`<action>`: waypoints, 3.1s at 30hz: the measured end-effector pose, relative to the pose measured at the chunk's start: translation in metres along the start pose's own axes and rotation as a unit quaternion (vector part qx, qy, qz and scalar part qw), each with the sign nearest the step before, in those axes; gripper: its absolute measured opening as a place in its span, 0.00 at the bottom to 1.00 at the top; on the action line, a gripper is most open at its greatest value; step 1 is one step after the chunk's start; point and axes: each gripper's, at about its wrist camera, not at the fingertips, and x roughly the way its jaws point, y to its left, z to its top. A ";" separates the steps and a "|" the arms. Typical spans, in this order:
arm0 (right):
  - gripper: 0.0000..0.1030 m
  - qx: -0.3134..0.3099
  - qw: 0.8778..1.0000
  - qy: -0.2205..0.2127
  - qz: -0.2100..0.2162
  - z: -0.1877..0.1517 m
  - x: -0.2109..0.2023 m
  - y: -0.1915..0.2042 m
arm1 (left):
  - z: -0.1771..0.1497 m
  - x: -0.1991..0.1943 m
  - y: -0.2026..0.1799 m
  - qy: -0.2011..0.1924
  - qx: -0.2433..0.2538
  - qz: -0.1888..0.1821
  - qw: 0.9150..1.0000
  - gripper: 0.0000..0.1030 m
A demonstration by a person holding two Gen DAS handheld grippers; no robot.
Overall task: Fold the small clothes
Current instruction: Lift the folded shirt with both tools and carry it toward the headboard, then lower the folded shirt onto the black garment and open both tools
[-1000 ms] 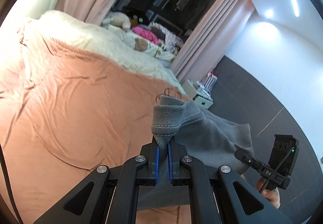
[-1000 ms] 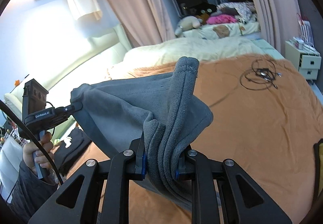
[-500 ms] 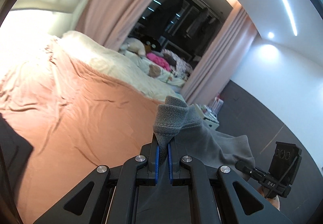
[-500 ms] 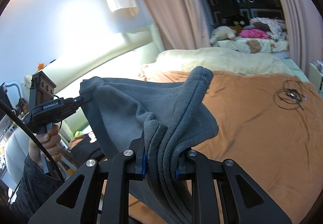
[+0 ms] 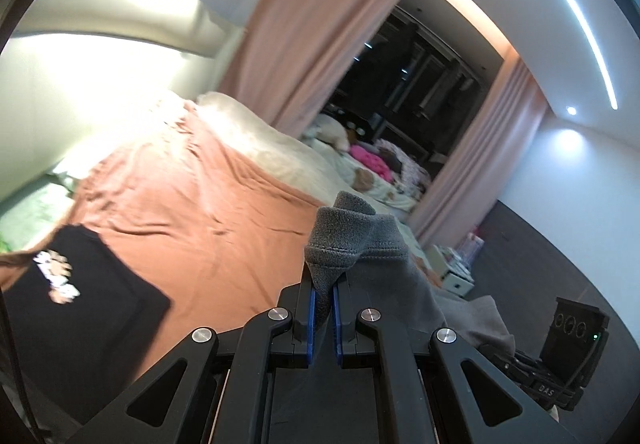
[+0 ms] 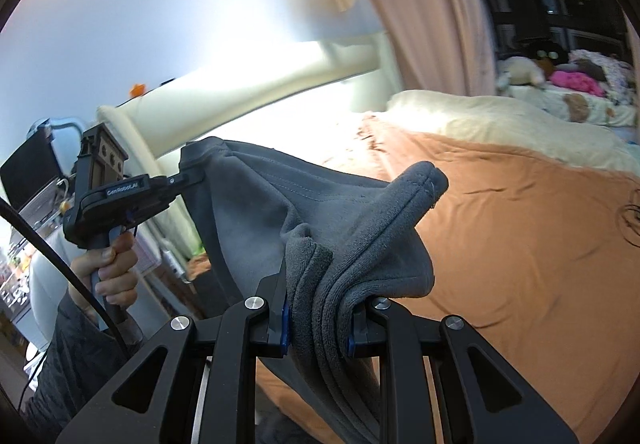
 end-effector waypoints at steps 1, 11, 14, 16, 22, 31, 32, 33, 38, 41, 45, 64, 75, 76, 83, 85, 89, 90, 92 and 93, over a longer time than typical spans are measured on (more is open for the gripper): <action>0.15 -0.003 1.000 0.002 0.008 0.002 0.008 0.001 | 0.002 -0.007 0.009 -0.004 0.001 0.006 1.000 0.06; 0.15 -0.026 0.995 0.023 0.097 0.005 0.083 0.027 | 0.033 -0.063 0.095 -0.034 0.005 0.083 0.996 0.06; 0.15 -0.026 0.993 0.027 0.115 0.007 0.105 0.033 | 0.039 -0.074 0.119 -0.038 0.006 0.113 0.993 0.06; 0.15 -0.032 0.991 0.030 0.125 0.009 0.118 0.038 | 0.042 -0.080 0.131 -0.040 0.008 0.131 0.991 0.06; 0.15 -0.035 0.986 0.050 0.154 0.009 0.161 0.048 | 0.050 -0.104 0.171 -0.053 -0.002 0.177 0.983 0.06; 0.15 -0.019 0.976 0.077 0.204 0.012 0.194 0.048 | 0.063 -0.124 0.209 -0.058 -0.012 0.256 0.965 0.06; 0.15 -0.013 0.974 0.083 0.209 0.011 0.200 0.042 | 0.065 -0.121 0.211 -0.056 -0.016 0.257 0.965 0.06; 0.15 -0.008 0.973 0.087 0.212 0.009 0.204 0.036 | 0.065 -0.117 0.212 -0.054 -0.014 0.260 0.964 0.06; 0.15 0.020 0.971 0.107 0.215 0.004 0.246 -0.012 | 0.066 -0.076 0.232 -0.029 -0.012 0.300 0.954 0.06; 0.15 0.034 0.972 0.126 0.196 -0.001 0.279 -0.051 | 0.063 -0.047 0.254 -0.015 -0.027 0.312 0.950 0.06; 0.15 0.047 0.971 0.133 0.191 0.000 0.311 -0.099 | 0.063 -0.006 0.282 0.002 -0.038 0.309 0.950 0.06; 0.49 0.078 0.981 0.177 0.031 -0.007 0.415 -0.245 | 0.044 0.162 0.384 0.116 -0.054 0.365 0.922 0.19; 0.49 0.052 0.982 0.166 0.068 -0.027 0.414 -0.245 | 0.020 0.147 0.374 0.118 -0.034 0.368 0.922 0.39; 0.49 0.044 0.982 0.169 0.076 -0.031 0.415 -0.243 | 0.015 0.144 0.371 0.119 -0.033 0.366 0.922 0.39; 0.49 -0.015 0.973 0.201 0.115 -0.055 0.441 -0.208 | -0.035 0.129 0.355 0.167 -0.036 0.351 0.921 0.39; 0.49 -0.048 0.969 0.209 0.125 -0.061 0.441 -0.191 | -0.050 0.121 0.353 0.173 -0.044 0.351 0.919 0.39; 0.49 -0.093 0.957 0.221 0.163 -0.069 0.428 -0.162 | -0.073 0.107 0.351 0.181 -0.049 0.354 0.916 0.39; 0.49 -0.109 0.954 0.226 0.167 -0.072 0.426 -0.155 | -0.079 0.103 0.351 0.184 -0.050 0.356 0.915 0.39; 0.49 -0.137 0.947 0.235 0.172 -0.080 0.421 -0.143 | -0.092 0.093 0.351 0.189 -0.057 0.358 0.913 0.39; 0.49 -0.151 0.944 0.238 0.171 -0.085 0.418 -0.138 | -0.097 0.089 0.351 0.189 -0.061 0.357 0.913 0.39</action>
